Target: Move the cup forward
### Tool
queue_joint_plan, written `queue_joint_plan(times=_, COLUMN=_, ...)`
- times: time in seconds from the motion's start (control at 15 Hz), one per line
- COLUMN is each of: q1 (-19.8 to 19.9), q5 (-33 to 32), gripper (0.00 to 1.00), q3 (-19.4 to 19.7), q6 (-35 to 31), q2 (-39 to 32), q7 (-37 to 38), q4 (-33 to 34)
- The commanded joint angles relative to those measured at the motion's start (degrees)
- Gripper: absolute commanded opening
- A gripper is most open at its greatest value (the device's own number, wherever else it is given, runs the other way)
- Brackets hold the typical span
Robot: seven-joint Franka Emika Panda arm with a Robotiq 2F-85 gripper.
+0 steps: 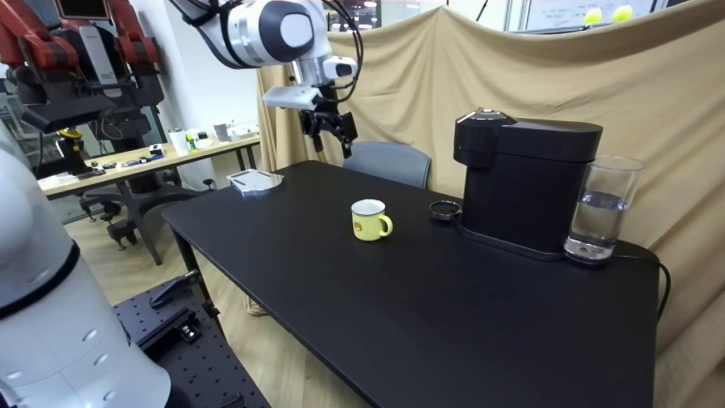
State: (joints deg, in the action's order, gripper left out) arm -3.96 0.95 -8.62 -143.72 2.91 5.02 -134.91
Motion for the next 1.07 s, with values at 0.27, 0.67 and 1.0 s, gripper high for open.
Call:
queue_joint_plan(times=0.27, q1=-0.5, q5=-0.7, gripper=1.0, q3=2.6, q6=3.2, q2=-11.7, q7=-1.7, q4=9.4)
queue_joint_plan(times=0.67, q1=-1.0, q5=-2.4, gripper=1.0, q3=3.0, q6=0.9, q2=-17.2, q7=-1.5, q4=11.1)
queue_joint_plan(times=1.0, q1=-2.4, q5=-5.3, gripper=1.0, q3=4.2, q6=-2.4, q2=-24.5, q7=-1.0, q4=13.2)
